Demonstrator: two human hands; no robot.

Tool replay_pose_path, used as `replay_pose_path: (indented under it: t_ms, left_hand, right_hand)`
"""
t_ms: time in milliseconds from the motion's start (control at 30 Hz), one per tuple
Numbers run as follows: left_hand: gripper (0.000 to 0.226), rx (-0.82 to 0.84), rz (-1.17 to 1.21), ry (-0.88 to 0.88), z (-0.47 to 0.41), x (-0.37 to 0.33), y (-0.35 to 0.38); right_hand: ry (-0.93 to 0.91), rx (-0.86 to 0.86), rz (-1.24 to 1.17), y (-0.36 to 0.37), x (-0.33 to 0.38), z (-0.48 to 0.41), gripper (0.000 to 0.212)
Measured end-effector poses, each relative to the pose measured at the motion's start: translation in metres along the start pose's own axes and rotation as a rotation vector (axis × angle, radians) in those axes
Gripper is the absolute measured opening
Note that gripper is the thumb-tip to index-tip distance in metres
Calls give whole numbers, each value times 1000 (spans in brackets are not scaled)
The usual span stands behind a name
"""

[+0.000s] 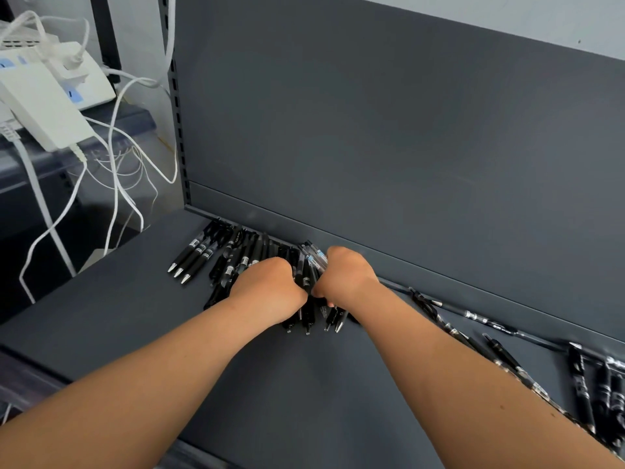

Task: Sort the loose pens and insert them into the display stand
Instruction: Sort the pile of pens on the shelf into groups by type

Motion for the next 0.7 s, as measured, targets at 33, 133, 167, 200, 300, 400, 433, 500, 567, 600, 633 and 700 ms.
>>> replay_pose_path:
  t_ms: [33, 133, 167, 200, 300, 400, 433, 500, 567, 600, 633, 700]
  left_hand:
    - [21, -7, 10, -15, 0, 1, -1]
    - [13, -18, 86, -79, 0, 8, -4]
    - [10, -22, 141, -105, -3, 12, -4]
    - [5, -31, 217, -135, -5, 15, -6]
    - [2, -35, 491, -248, -6, 21, -10]
    - [5, -2, 678, -341, 3, 19, -15]
    - [6, 7, 717, -347, 5, 18, -16]
    - [14, 33, 787, -339, 11, 14, -14]
    - [15, 75, 829, -317, 21, 7, -7]
    - [15, 92, 837, -294, 26, 1, -3]
    - [15, 105, 827, -265, 31, -5, 2]
    - [13, 113, 774, -197, 41, -18, 12]
  right_hand:
    - [3, -10, -8, 2, 0, -1, 30]
    - [35, 21, -148, 2, -7, -1, 26]
    - [54, 39, -264, 0, -11, 0, 23]
    - [74, 63, -417, -1, -15, 2, 22]
    - [140, 148, -859, -1, -28, 11, 24]
    - [192, 245, -1091, 1, -33, 20, 20]
    - [193, 273, -1142, 1, -34, 23, 17]
    - [172, 322, -1232, 0, -33, 30, 13]
    - [130, 365, -1322, 0, -32, 38, 14]
    - [113, 381, -1365, -1, -31, 41, 15]
    - [100, 394, -1406, -3, -32, 45, 15]
    - [82, 411, -1486, -6, -36, 53, 17]
Point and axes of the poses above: each hand's wrist, its own z-axis away from the middle knuckle, its own y-axis out of the palm, x = y × z, the point moved 6 cm from there along -z, towards the middle knuckle, and after that the axes turned 15 degrees about z, right-handed, at the moved point
